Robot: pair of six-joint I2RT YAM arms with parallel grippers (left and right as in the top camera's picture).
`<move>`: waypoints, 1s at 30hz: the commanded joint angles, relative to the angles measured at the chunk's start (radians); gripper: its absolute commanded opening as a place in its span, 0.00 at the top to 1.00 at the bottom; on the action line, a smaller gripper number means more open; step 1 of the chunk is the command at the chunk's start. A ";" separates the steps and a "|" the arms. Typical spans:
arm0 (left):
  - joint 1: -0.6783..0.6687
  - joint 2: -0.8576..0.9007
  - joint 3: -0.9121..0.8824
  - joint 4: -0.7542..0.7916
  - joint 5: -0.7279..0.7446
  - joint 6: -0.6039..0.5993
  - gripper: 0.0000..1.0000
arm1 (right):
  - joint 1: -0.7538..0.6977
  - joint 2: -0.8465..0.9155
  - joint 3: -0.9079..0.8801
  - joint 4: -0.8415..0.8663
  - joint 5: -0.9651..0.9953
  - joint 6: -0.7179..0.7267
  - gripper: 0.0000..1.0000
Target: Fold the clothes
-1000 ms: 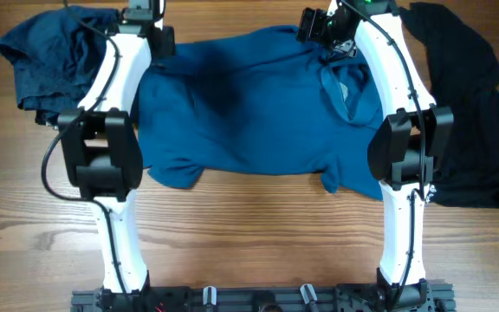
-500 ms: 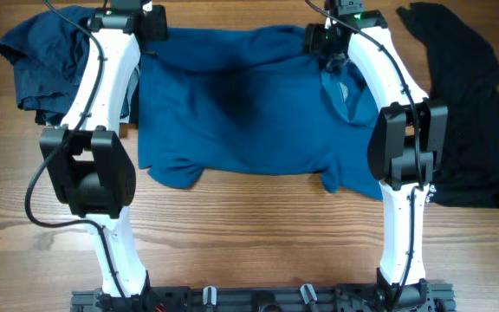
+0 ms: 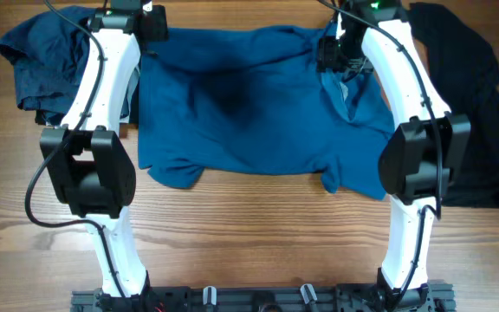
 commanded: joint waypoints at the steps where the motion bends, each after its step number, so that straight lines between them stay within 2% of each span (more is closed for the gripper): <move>1: 0.002 -0.011 0.014 0.005 -0.002 -0.017 0.96 | 0.003 -0.006 -0.066 -0.023 -0.011 -0.022 0.26; 5: 0.002 -0.011 0.014 0.004 -0.002 -0.017 0.96 | 0.003 -0.006 -0.237 0.075 0.004 -0.065 0.31; 8: 0.002 -0.011 0.014 0.003 -0.002 -0.017 0.96 | 0.003 -0.006 -0.298 0.145 0.079 -0.065 0.34; 11: 0.003 -0.011 0.014 0.005 -0.002 -0.017 0.96 | 0.003 0.000 -0.356 0.257 0.149 -0.058 0.45; 12: 0.003 -0.011 0.014 0.003 -0.002 -0.017 0.96 | 0.003 0.000 -0.372 0.284 0.164 -0.048 0.51; 15: 0.003 -0.011 0.014 0.003 -0.002 -0.017 0.96 | 0.003 0.000 -0.382 0.320 0.207 -0.016 0.86; 16: 0.003 -0.011 0.014 0.003 -0.002 -0.017 0.96 | 0.000 -0.013 -0.373 0.320 0.226 0.012 0.93; 20: 0.003 -0.011 0.014 -0.002 -0.002 -0.017 0.96 | -0.071 -0.111 -0.348 0.324 0.223 0.073 0.95; 22: 0.003 -0.011 0.014 -0.005 -0.003 -0.016 0.96 | -0.193 -0.124 -0.350 0.323 0.113 0.079 0.95; 25: 0.003 -0.011 0.014 -0.008 -0.003 -0.016 0.96 | -0.311 -0.123 -0.351 0.328 0.046 0.085 0.95; 26: 0.003 -0.011 0.014 -0.008 -0.003 -0.016 0.96 | -0.350 -0.122 -0.351 0.327 0.019 0.085 0.94; 27: 0.003 -0.011 0.014 -0.008 -0.003 -0.016 0.96 | -0.377 -0.122 -0.351 0.326 0.016 0.085 0.89; 28: 0.003 -0.011 0.014 -0.008 -0.003 -0.016 0.96 | -0.394 -0.122 -0.351 0.328 0.016 0.080 0.51; 29: 0.003 -0.011 0.014 -0.008 -0.003 -0.017 0.96 | -0.405 -0.122 -0.351 0.325 0.017 0.065 0.08; 30: 0.003 -0.011 0.014 -0.008 -0.003 -0.016 0.96 | -0.405 -0.123 -0.350 0.323 0.016 0.065 0.05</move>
